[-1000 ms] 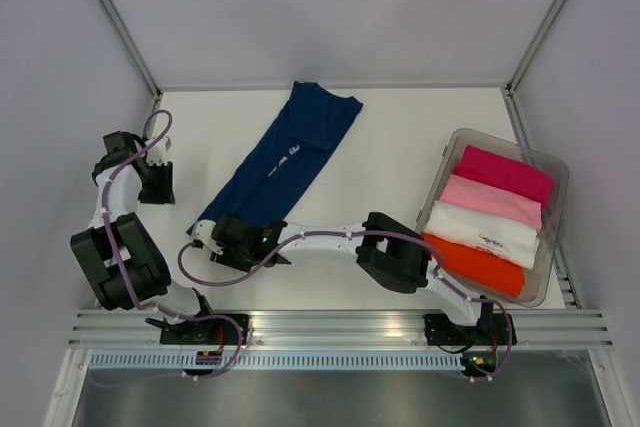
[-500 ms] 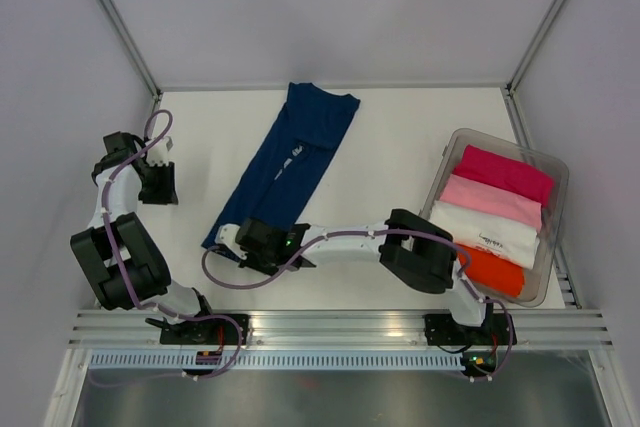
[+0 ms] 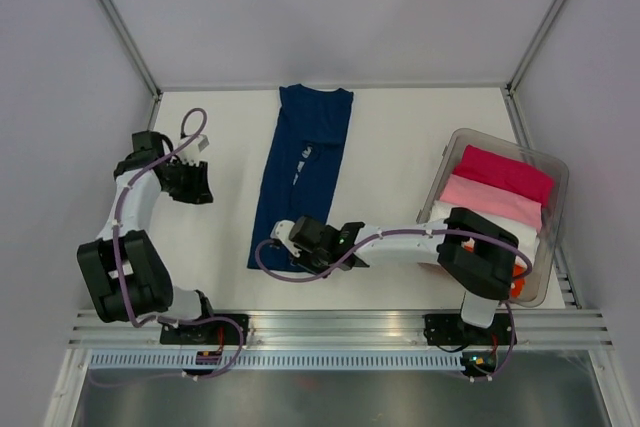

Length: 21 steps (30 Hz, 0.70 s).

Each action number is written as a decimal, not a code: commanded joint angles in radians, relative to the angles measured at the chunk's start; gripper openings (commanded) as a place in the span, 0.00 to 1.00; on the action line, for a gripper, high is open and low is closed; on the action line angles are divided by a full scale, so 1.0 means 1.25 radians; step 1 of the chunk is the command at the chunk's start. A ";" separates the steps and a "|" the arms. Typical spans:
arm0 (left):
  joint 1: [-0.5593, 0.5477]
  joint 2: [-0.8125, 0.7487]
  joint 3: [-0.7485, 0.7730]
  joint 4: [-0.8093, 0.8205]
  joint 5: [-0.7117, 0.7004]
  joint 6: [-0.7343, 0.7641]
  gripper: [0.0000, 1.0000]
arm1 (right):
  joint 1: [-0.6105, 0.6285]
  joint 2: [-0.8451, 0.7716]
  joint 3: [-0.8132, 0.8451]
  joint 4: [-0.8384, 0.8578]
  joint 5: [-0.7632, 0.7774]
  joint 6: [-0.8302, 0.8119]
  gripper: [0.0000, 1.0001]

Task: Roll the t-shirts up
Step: Fold the tshirt

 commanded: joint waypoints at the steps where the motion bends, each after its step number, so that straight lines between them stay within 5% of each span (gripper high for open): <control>1: -0.069 -0.058 -0.021 -0.004 0.078 0.072 0.41 | -0.005 -0.049 -0.060 -0.070 -0.001 0.018 0.18; 9: -0.199 -0.246 -0.118 -0.112 0.142 0.370 0.43 | -0.007 -0.214 -0.005 -0.070 -0.013 -0.047 0.27; 15: -0.330 -0.436 -0.307 -0.105 0.153 0.596 0.52 | -0.007 -0.341 -0.142 -0.014 -0.042 -0.113 0.44; 21: -0.427 -0.521 -0.418 -0.076 0.103 0.644 0.62 | -0.008 -0.444 -0.288 0.141 -0.022 -0.159 0.51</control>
